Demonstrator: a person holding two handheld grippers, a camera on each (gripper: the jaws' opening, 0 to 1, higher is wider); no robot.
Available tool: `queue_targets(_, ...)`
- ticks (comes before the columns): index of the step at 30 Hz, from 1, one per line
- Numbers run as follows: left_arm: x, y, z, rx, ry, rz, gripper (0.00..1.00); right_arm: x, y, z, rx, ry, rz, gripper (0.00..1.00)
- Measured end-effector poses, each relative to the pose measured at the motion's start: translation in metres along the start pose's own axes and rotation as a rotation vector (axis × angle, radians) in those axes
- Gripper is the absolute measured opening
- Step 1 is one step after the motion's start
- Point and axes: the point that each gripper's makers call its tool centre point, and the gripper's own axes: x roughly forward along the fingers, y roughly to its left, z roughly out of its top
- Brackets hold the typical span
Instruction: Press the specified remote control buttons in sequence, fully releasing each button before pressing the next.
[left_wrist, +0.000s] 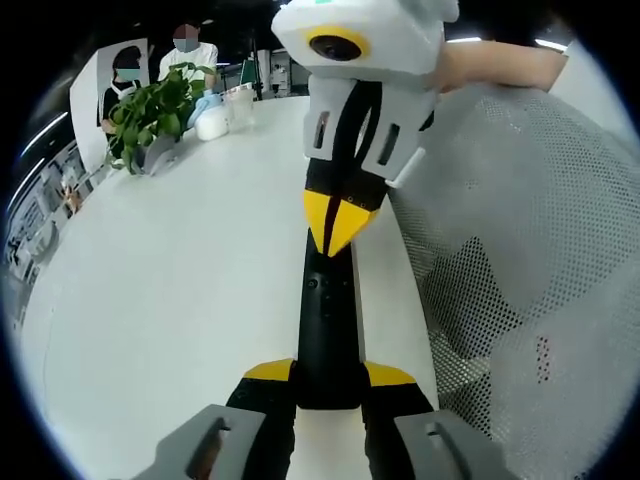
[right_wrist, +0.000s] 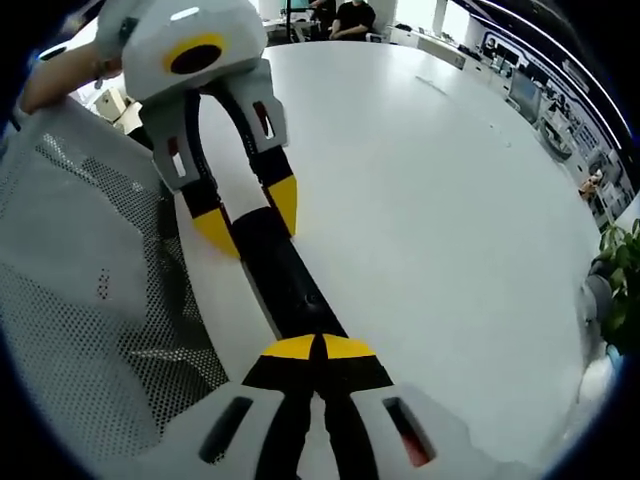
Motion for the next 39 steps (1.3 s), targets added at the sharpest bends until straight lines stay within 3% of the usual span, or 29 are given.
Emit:
queue_targets(12,-0.0001,0.0,0.0004,0.002,0.003,0.0,0.25,0.0011,0.0013,0.0005,-0.046,0.002,-0.028,0.0)
queue_targets(18,0.0002,-0.0001,0.0003,0.008,0.009,0.0,0.25,0.0029,0.0021,0.0016,-0.104,0.053,-0.046,0.0)
queue_targets(23,0.0001,-0.0001,0.0003,0.009,0.001,0.0,0.25,0.0016,0.0005,0.0004,-0.063,0.042,-0.052,0.0)
queue_targets(25,-0.0001,-0.0001,0.0003,0.009,0.0,-0.001,0.25,0.0017,0.0002,0.0007,0.016,0.013,-0.037,0.0)
queue_targets(39,-0.0003,-0.0002,-0.0008,0.001,-0.003,-0.001,0.25,0.0029,0.0037,0.0077,0.028,-0.018,0.013,0.0)
